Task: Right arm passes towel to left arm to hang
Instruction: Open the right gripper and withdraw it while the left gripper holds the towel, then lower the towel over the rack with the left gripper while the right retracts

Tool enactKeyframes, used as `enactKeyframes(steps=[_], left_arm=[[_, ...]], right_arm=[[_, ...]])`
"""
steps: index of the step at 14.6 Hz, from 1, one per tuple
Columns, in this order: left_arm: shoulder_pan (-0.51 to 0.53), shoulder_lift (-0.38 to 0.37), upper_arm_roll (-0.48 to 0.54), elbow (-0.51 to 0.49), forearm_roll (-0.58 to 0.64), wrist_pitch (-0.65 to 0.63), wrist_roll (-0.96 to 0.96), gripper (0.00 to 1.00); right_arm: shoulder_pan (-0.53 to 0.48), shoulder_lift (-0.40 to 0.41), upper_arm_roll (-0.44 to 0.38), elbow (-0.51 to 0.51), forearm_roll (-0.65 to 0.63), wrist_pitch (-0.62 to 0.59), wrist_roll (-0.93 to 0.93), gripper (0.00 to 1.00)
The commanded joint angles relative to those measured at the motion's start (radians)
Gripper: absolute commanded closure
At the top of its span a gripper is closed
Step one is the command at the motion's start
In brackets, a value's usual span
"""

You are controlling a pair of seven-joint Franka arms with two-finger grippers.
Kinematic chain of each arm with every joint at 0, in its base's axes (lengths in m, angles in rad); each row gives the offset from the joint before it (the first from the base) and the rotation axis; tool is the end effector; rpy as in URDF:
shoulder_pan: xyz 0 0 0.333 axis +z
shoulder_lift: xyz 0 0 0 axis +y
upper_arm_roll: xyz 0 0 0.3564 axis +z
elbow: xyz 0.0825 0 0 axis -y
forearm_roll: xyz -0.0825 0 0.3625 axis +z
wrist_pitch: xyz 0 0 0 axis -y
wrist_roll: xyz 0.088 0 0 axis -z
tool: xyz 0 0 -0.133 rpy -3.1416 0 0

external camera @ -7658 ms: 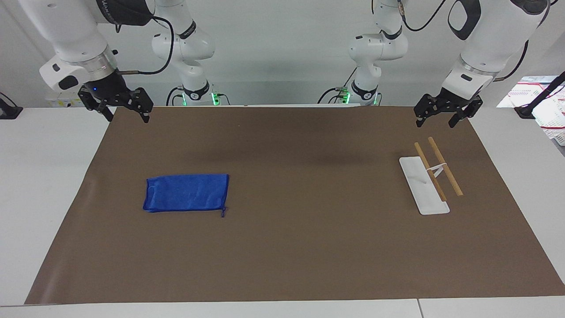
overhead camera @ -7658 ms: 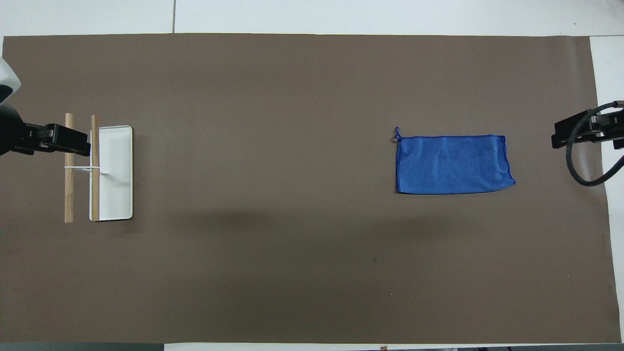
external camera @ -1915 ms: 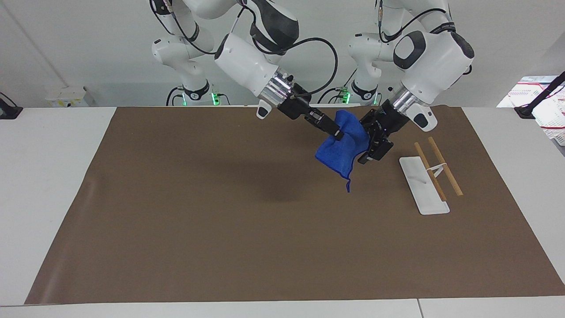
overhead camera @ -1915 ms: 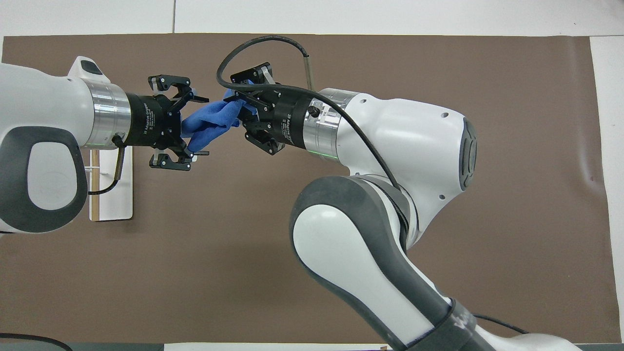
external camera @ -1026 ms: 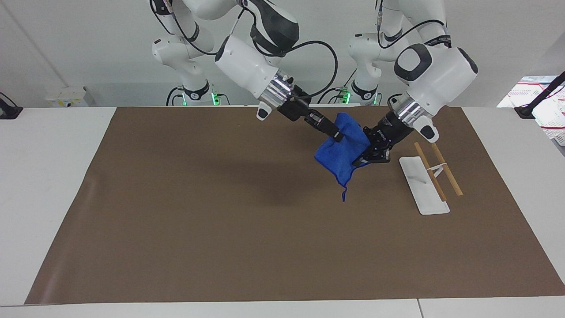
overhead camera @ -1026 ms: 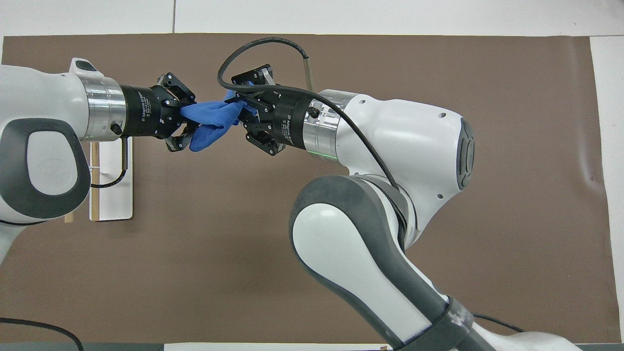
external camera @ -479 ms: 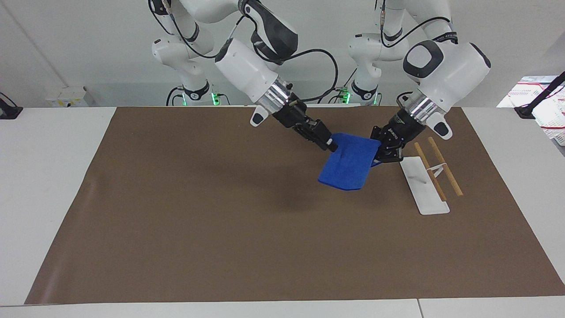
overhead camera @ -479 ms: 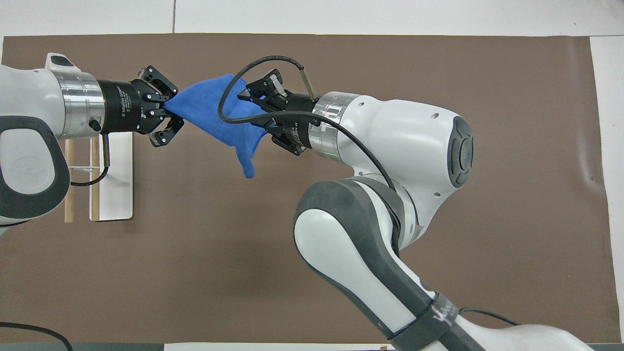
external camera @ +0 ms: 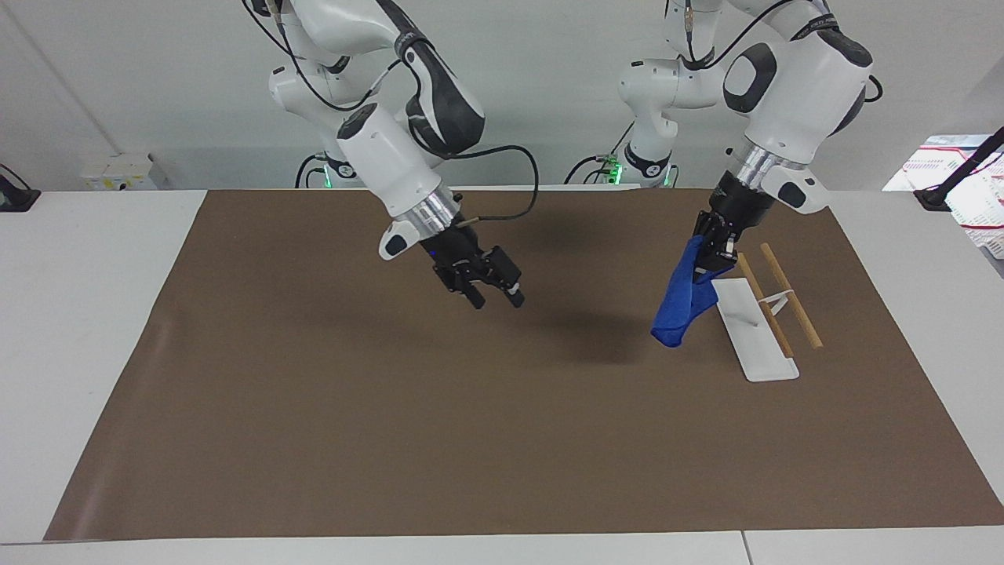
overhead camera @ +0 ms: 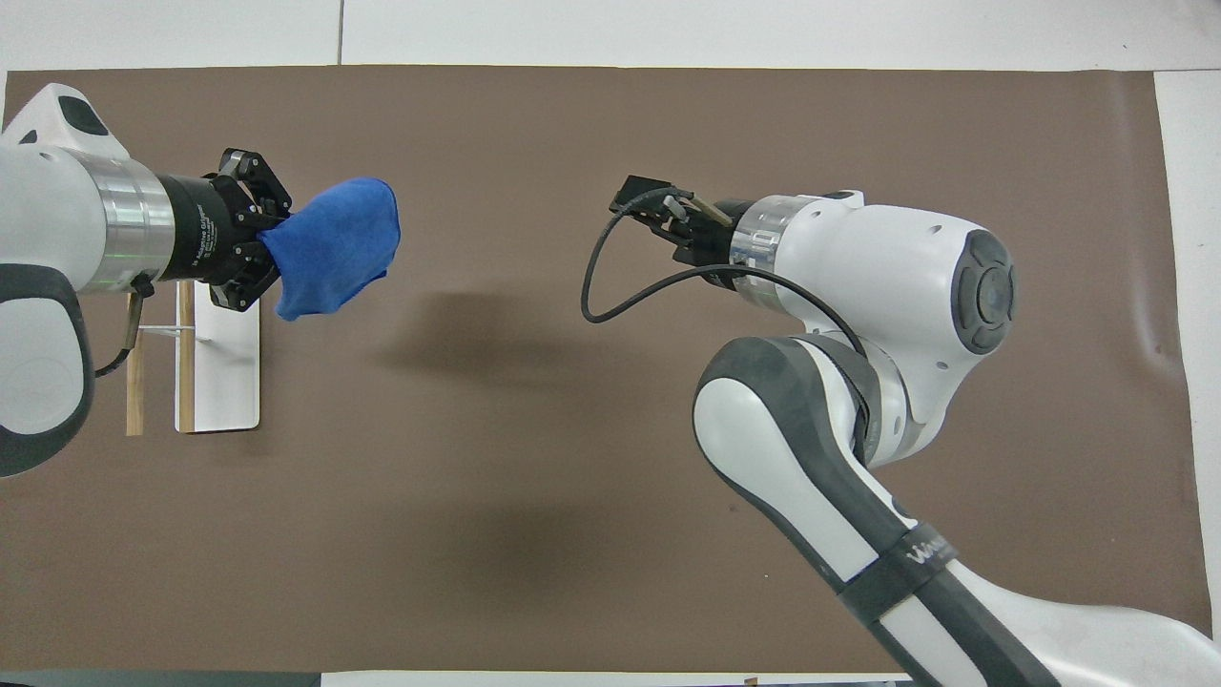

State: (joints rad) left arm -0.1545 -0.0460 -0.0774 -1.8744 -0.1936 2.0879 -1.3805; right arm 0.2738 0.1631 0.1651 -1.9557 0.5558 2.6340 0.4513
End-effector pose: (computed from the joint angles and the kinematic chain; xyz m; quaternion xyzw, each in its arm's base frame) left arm 0.5388 -0.1423 0.5755 0.8090 0.5667 0.0258 0.1537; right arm 0.5775 0.2581 0.4800 -0.9255 0.2077 -0.1327 0.2875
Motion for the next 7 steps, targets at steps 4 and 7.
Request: enactKeyframes(steps=[4, 7], left_arm=[[0.045, -0.086, 0.008, -0.140, 0.135, -0.002, 0.018, 1.00], [0.130, -0.097, 0.007, -0.167, 0.160, 0.021, 0.014, 1.00]], right_arm=[[-0.149, -0.094, 0.007, -0.144, -0.176, -0.118, -0.209, 0.00], [-0.211, -0.094, 0.008, -0.083, -0.454, -0.279, -0.212, 0.00]])
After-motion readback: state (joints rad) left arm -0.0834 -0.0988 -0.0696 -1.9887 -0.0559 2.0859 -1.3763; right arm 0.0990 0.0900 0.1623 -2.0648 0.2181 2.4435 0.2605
